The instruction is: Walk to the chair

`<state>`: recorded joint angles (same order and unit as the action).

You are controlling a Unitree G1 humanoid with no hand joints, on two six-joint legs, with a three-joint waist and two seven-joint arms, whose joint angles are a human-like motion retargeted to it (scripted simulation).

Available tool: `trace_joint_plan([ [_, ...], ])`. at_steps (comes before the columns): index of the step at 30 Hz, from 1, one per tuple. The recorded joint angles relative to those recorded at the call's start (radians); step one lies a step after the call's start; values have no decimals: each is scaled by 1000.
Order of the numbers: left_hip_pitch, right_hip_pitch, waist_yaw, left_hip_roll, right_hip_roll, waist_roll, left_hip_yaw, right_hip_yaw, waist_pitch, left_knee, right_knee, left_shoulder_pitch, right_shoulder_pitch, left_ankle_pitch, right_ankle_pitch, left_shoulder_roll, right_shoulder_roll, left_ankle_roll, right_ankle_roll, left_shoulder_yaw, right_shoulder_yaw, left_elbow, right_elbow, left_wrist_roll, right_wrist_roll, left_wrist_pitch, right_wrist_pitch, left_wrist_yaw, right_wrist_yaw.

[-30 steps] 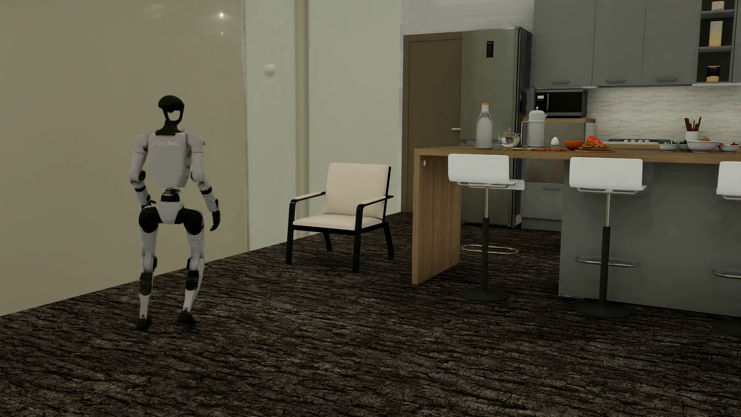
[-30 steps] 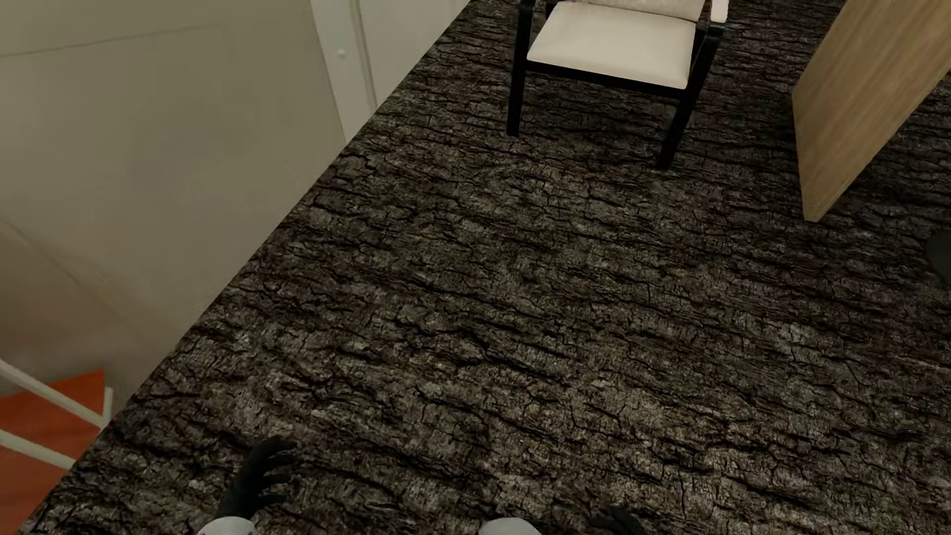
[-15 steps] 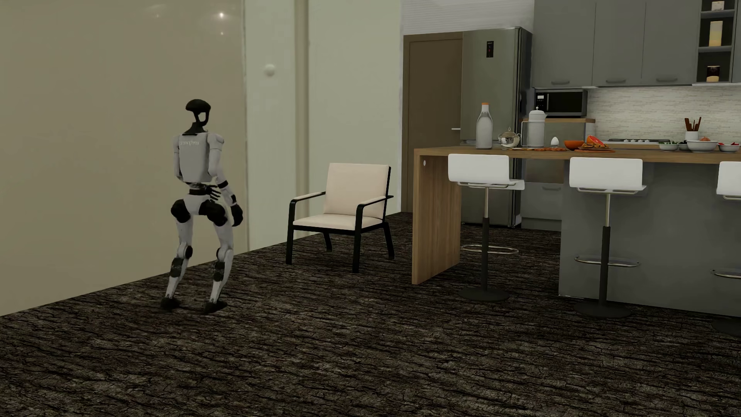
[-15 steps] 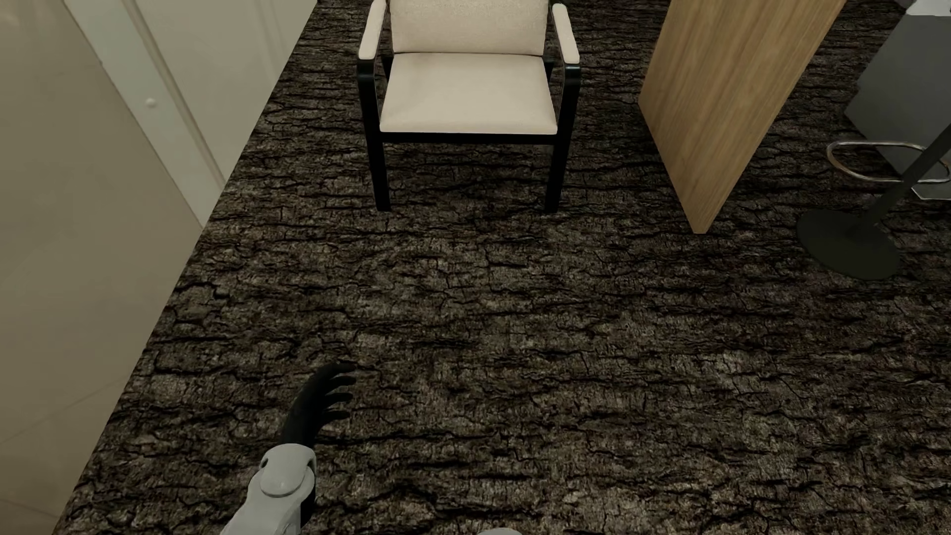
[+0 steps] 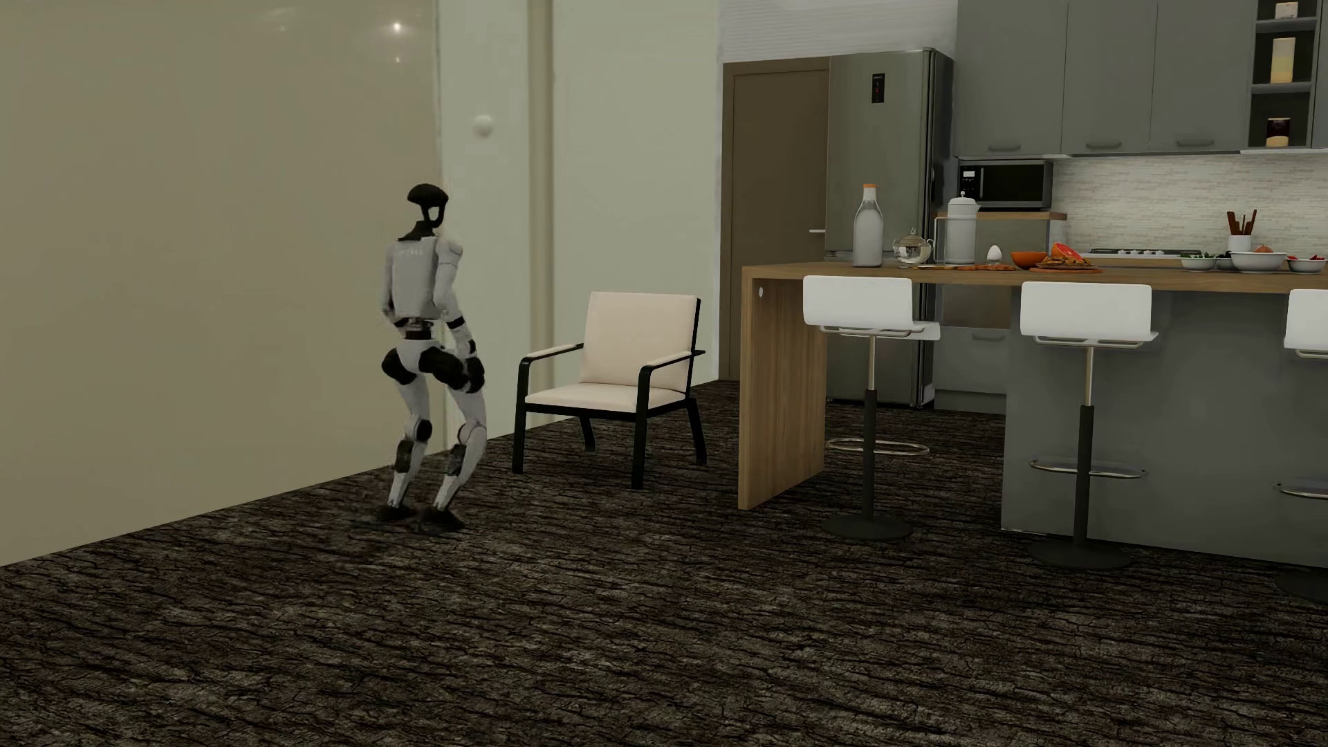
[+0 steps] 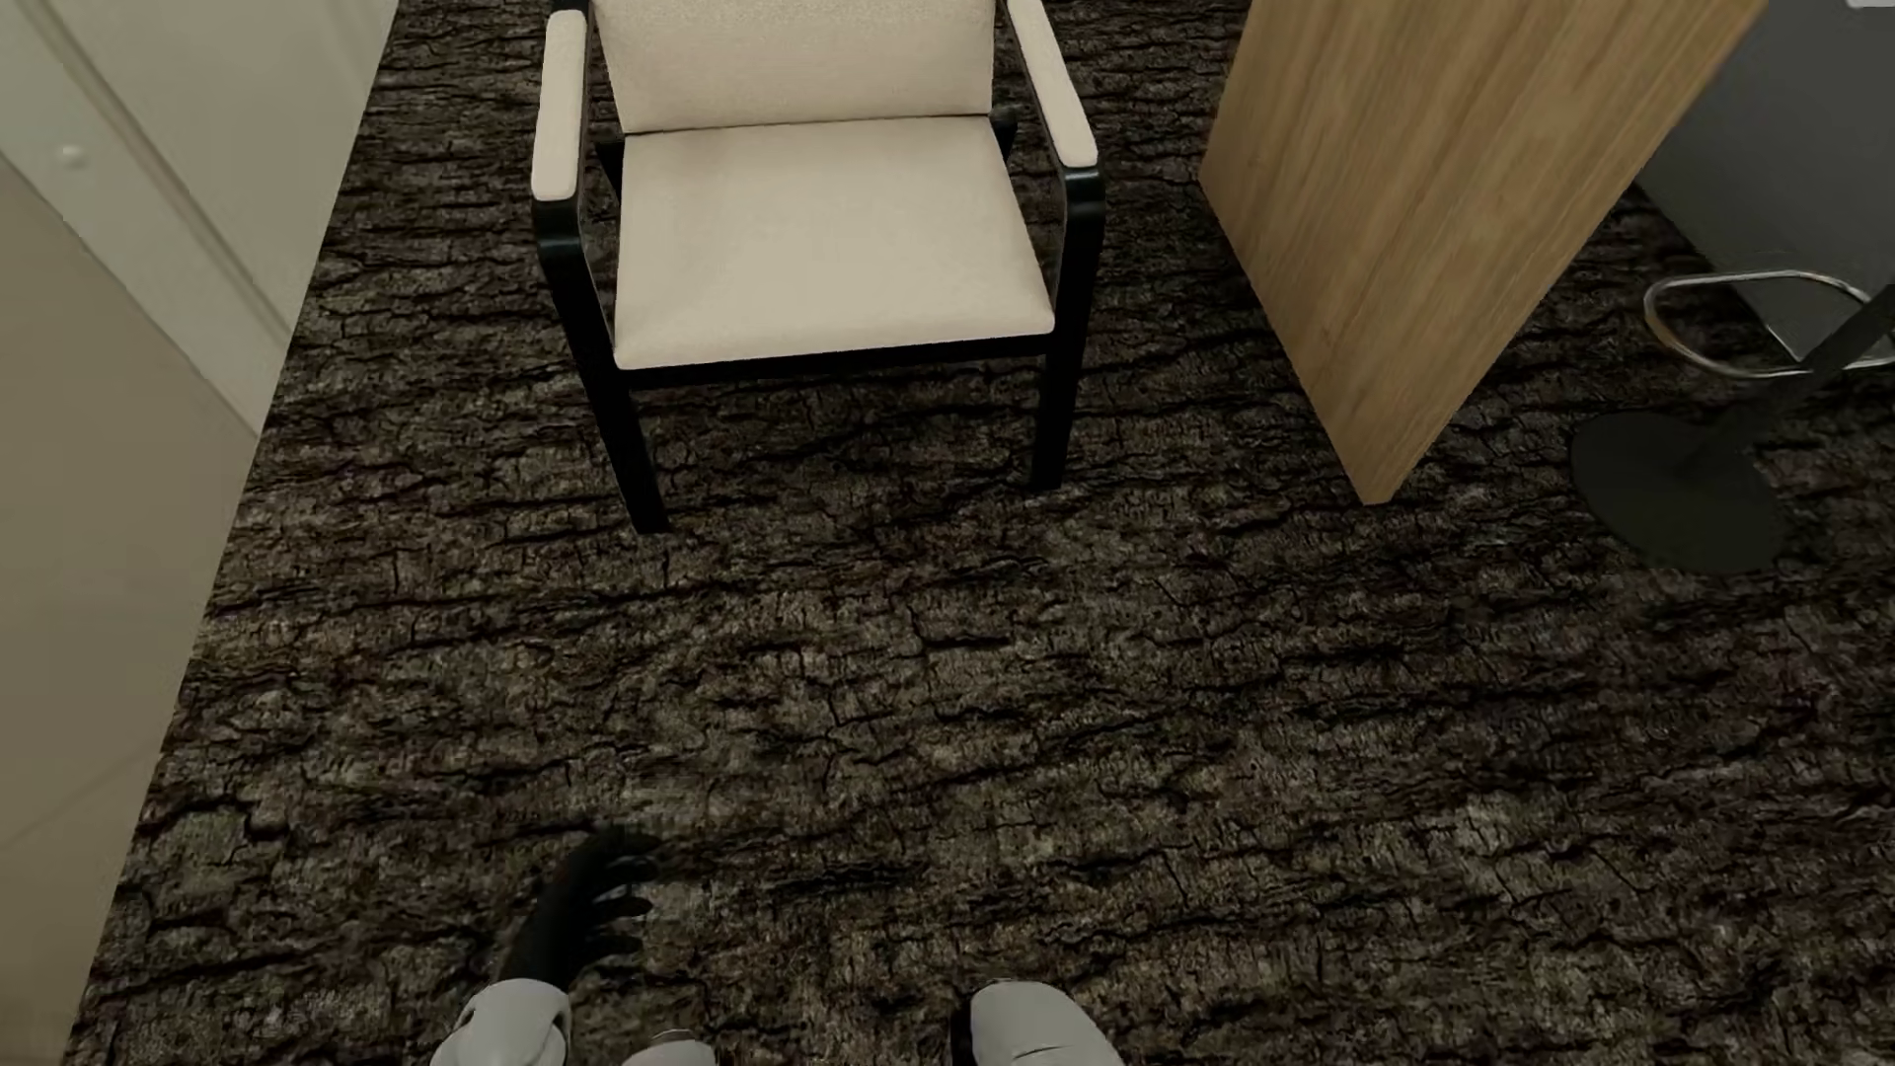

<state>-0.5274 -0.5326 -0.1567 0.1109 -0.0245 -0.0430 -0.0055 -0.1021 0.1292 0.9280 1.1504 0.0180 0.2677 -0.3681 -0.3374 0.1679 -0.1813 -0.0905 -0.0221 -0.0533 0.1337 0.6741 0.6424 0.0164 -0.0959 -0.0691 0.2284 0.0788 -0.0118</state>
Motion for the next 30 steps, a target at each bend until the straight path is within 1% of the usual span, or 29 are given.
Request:
trace_joint_plan([
  [1, 1, -56, 30, -5, 7, 13, 7, 25, 12, -33, 123, 55, -42, 9, 156, 35, 21, 26, 50, 35, -49, 29, -49, 41, -33, 17, 16, -34, -9],
  [2, 16, -74, 63, -8, 20, 16, 10, 54, 7, -20, 167, 111, -68, 23, 266, 59, 37, 10, 94, 43, -42, -24, -71, 84, -60, 75, 8, -49, -11],
  [3, 19, -57, 104, -15, 12, 13, 10, 68, 0, 29, 76, 139, -67, 64, 157, 57, 39, -24, 22, 62, -81, -65, -73, 118, -73, 122, -32, -54, 9],
  [4, -5, -42, 134, -28, -14, 3, 21, 78, -14, 112, -99, 136, -62, 138, 30, 39, 24, -48, -109, 55, -91, -78, -57, 146, -90, 166, -81, -52, 31],
  [5, -77, 4, 154, -24, -33, 17, 24, 73, -42, 251, -250, 119, -63, 254, -48, -20, -13, -56, -5, 54, -40, -44, 16, 161, -109, 184, -139, -40, 39],
  [6, -95, 37, 161, -45, -24, 47, -3, 76, -48, 237, -257, 116, -85, 167, -68, -32, -15, -49, -5, 29, -41, -54, 32, 142, -97, 183, -178, -33, 40],
  [7, -106, 66, 161, -53, -9, 79, -21, 73, -49, 173, -262, 122, -95, 56, -75, -6, -5, -35, -10, 25, -30, -78, 10, 104, -65, 156, -213, -35, 32],
  [8, -106, 73, 162, -63, 0, 110, -24, 73, -47, 81, -221, 108, -76, 29, -68, 7, 16, -16, -8, 59, -27, -44, -34, 56, -23, 93, -249, -40, 24],
  [9, -99, 47, 141, -30, 15, 149, 9, 50, -47, -52, -129, 101, -48, 70, -27, 34, 21, 11, 8, 61, -21, -38, -92, 18, 18, 41, -273, -42, 31],
  [10, -66, -3, 111, -12, 28, 155, 30, 58, -57, -167, -10, 99, -30, 237, 27, 67, 36, 43, 8, 62, -48, 1, -109, -9, 55, -22, -291, -37, 56],
  [11, -56, -8, 91, -19, 23, 129, 39, 74, -72, -164, 0, 106, -34, 225, 18, 71, 13, 39, 33, 24, -43, -37, -67, -27, 80, -38, -294, -14, 86],
  [12, -57, 54, 93, -34, 8, 98, 40, 92, -101, -169, -121, 103, -25, 219, -110, 30, -5, 34, 61, 11, -60, -74, -7, -32, 89, -31, -273, 11, 108],
  [13, -56, 107, 101, -53, 1, 82, 22, 84, -115, -152, -198, 90, -17, 183, -168, -12, -27, 28, 3, 0, -80, -80, 29, -31, 86, -17, -232, 30, 119],
  [14, -68, 127, 115, -62, 14, 83, 0, 81, -123, -77, -227, 120, -36, 81, -159, -9, -39, 20, 1, -12, -88, -94, 41, -19, 74, -8, -170, 35, 110],
  [15, -75, 147, 139, -70, 18, 76, -7, 83, -122, 15, -248, 138, -19, -9, -155, 2, -13, 12, 3, 9, -96, -95, 10, 0, 67, 15, -123, 20, 77],
  [16, -71, 164, 154, -61, 25, 78, -6, 83, -121, 51, -267, 145, -14, -57, -150, 1, -2, 4, 7, 37, -76, -75, 2, 19, 66, 44, -94, -1, 44],
  [17, -52, 155, 144, -32, 32, 86, -6, 77, -122, -53, -265, 142, -20, -27, -154, 9, 8, -11, 17, 52, -76, -37, -37, 36, 68, 69, -77, -25, 27],
  [18, -43, 124, 123, -38, 30, 61, -4, 83, -108, -100, -214, 149, -45, 128, -142, 57, 39, -5, -1, 34, -76, -13, -69, 38, 78, 78, -77, -38, 28],
  [19, -45, 107, 120, -47, 16, 28, 5, 83, -101, -124, -234, 153, -59, 144, -138, 65, 36, 51, -1, 23, -49, -48, -47, 28, 98, 100, -95, -37, 38],
  [20, -30, 131, 134, -51, 8, 15, 1, 73, -86, -149, -279, 133, -53, 135, -124, 19, 7, 23, 18, 24, -51, -67, 5, 8, 128, 117, -122, -24, 51],
  [21, -25, 137, 137, -51, 8, 5, 1, 74, -87, -181, -315, 135, -44, 147, -103, -2, -9, -2, 19, 25, -78, -72, 0, -16, 150, 111, -125, -17, 62],
  [22, -17, 146, 142, -50, 12, -5, 0, 77, -87, -202, -350, 142, -45, 128, -84, -4, -1, -7, 19, 32, -98, -72, -2, -35, 165, 96, -122, -18, 63],
  [23, -25, 156, 154, -39, 24, 2, -5, 75, -92, -183, -380, 146, -33, 67, -69, -12, 8, -1, 19, 41, -85, -64, 4, -43, 174, 79, -125, -28, 51],
  [24, -16, 155, 151, -36, 27, 5, -3, 80, -87, -196, -371, 153, -49, 133, -74, 6, 8, 5, 22, 30, -80, -50, -11, -48, 170, 59, -126, -47, 47],
  [25, -15, 146, 144, -44, 23, 2, -1, 82, -91, -219, -365, 158, -70, 181, -78, 32, 18, 44, 24, 16, -79, -45, -11, -52, 161, 46, -133, -65, 47],
  [26, -9, 148, 146, -46, 21, 4, 5, 89, -85, -218, -361, 165, -106, 181, -80, 22, 21, 52, 27, 26, -62, -58, 9, -54, 147, 42, -147, -80, 45],
  [27, -14, 146, 138, -50, 17, 8, 0, 84, -85, -215, -359, 166, -114, 182, -83, 35, 35, 47, 29, 21, -56, -53, -2, -48, 127, 45, -162, -93, 37],
  [29, 0, 146, 157, -65, 2, 2, 9, 90, -78, -236, -351, 161, -112, 194, -88, 39, 26, 53, 31, 11, -48, -76, 9, -26, 100, 66, -184, -103, 24],
  [30, 2, 153, 155, -68, -1, 14, 6, 86, -80, -238, -359, 158, -91, 188, -86, 19, 8, 52, 32, 12, -69, -88, 10, -17, 96, 77, -179, -96, 21],
])
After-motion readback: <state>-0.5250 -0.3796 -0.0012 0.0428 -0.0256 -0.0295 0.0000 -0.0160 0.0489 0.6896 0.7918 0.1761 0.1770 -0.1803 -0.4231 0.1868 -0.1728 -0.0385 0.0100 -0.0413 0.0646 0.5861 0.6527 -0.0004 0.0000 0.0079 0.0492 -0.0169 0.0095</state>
